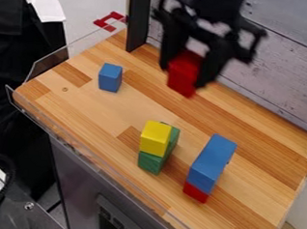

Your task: Take a red square block and put it next to the blue square block

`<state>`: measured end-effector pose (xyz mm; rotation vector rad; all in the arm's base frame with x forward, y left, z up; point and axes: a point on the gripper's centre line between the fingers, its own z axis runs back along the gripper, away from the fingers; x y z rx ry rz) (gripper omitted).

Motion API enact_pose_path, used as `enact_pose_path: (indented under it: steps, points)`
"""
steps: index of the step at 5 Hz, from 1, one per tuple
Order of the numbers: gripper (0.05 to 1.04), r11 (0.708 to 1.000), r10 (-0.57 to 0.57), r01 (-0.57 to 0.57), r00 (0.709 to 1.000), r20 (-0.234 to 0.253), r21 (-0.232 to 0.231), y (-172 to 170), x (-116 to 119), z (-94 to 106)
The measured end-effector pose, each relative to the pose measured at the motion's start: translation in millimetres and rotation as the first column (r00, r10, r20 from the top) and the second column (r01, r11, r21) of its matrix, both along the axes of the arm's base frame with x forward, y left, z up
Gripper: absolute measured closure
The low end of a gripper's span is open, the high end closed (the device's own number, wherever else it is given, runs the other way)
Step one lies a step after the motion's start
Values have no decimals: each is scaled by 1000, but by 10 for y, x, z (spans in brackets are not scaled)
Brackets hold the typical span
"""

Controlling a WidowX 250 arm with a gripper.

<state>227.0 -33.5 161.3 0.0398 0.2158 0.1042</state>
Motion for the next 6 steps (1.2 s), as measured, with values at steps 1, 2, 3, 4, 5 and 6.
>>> enact_pose_path:
  steps: [1, 2, 3, 4, 5, 6]
  points:
    - [513, 990, 139, -138, 990, -6, 10, 354, 14, -81]
    - [513, 984, 178, -178, 982, -61, 11, 505, 75, -334]
    - [514, 974, 225, -225, 974, -13, -18, 663, 171, -545]
    - [513, 967, 248, -251, 967, -49, -47, 796, 244, -855]
    - [513, 962, 257, -260, 965, -53, -79, 874, 285, -1017]
    - [513, 956, 275, -280, 959, -63, -85, 935, 311, -1178]
